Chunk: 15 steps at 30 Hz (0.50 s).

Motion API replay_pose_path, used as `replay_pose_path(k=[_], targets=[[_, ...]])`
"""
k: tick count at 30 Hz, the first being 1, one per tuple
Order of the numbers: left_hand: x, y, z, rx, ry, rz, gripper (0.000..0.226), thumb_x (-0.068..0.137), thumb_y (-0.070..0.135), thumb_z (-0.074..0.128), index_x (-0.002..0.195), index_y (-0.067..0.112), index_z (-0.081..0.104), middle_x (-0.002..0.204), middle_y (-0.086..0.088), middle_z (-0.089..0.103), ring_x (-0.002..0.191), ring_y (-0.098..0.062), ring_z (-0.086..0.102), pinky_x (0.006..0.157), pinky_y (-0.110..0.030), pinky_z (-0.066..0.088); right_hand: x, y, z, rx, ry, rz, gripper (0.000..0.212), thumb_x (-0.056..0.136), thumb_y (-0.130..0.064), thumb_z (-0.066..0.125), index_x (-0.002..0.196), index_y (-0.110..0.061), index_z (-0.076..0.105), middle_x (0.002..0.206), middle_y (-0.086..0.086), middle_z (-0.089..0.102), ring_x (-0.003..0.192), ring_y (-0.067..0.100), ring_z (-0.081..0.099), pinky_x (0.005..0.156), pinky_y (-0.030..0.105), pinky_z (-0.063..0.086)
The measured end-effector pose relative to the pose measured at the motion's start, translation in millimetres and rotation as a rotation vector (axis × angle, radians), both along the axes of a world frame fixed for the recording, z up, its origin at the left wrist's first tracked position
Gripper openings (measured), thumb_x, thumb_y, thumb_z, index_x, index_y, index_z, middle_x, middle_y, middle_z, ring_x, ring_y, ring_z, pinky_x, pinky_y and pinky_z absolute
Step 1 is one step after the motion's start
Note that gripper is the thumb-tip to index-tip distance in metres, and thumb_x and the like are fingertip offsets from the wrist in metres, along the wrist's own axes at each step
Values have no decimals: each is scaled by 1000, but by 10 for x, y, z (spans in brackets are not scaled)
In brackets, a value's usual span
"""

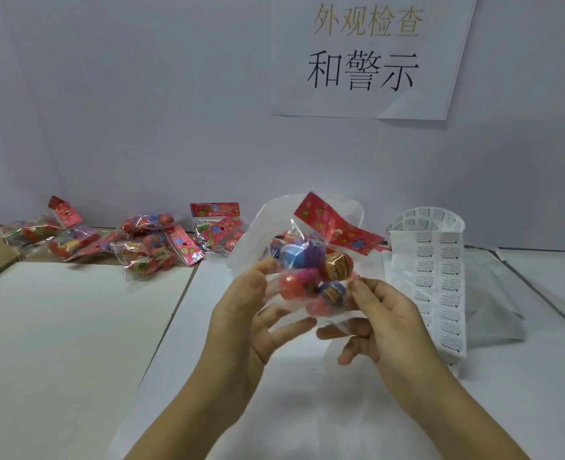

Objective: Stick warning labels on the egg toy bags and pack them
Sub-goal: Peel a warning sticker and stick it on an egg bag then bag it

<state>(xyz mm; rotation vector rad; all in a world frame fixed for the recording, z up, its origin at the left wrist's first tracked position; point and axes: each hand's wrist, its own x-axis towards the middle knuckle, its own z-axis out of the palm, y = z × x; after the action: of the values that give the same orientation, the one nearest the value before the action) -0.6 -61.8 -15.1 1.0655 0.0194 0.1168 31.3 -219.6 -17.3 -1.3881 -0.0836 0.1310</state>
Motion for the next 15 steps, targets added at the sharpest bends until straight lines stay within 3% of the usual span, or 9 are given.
replay_pose_path(k=[2, 4, 7, 10, 11, 13, 15], targets=[[-13, -64, -51, 89, -31, 52, 45, 65, 36, 87, 105, 24, 72, 99, -6, 76, 94, -23, 73, 70, -23, 58, -29, 34, -2, 48, 12, 34, 14, 97, -18, 50, 101, -7, 58, 81, 10, 73, 61, 31, 71, 34, 25, 46], [-32, -86, -94, 82, -75, 163, 41, 59, 33, 88, 98, 29, 75, 99, -6, 76, 94, -21, 73, 72, -21, 57, -51, 66, -4, -17, -16, 20, 8, 95, -15, 55, 103, -14, 57, 80, 8, 72, 58, 29, 70, 35, 26, 47], [-9, -37, -130, 148, -148, 387, 37, 61, 33, 79, 97, 38, 73, 99, 3, 76, 94, -16, 72, 76, -20, 56, -86, 59, 29, -45, -63, -40, 26, 83, -25, 73, 101, -20, 56, 81, 11, 64, 49, 25, 63, 36, 27, 44], [6, 22, -161, 625, -431, 573, 43, 78, 19, 79, 114, 36, 64, 109, 16, 72, 105, -6, 66, 88, -17, 52, -134, 49, 115, 174, 75, 174, 61, 57, -49, 73, 105, -13, 64, 90, 14, 70, 65, 31, 68, 42, 32, 49], [12, 38, -196, 831, -569, 619, 41, 83, 17, 76, 119, 31, 62, 119, 12, 68, 113, -8, 62, 95, -20, 49, -140, 38, 151, 241, 132, 236, 68, 53, -55, 73, 107, -14, 67, 97, 14, 72, 75, 34, 70, 46, 36, 52], [28, 81, -249, 1177, -817, 671, 33, 90, 19, 65, 123, 22, 61, 129, -3, 61, 124, -18, 55, 107, -30, 43, -132, -13, 215, 287, 196, 293, 70, 57, -70, 65, 105, -19, 73, 107, 15, 71, 87, 35, 71, 54, 41, 55], [63, 140, -306, 1366, -1000, 677, 25, 98, 23, 55, 123, 19, 56, 130, -8, 56, 130, -23, 49, 112, -36, 38, -99, -79, 253, 248, 197, 279, 61, 73, -70, 53, 99, -20, 76, 106, 15, 72, 85, 32, 71, 57, 40, 56]])
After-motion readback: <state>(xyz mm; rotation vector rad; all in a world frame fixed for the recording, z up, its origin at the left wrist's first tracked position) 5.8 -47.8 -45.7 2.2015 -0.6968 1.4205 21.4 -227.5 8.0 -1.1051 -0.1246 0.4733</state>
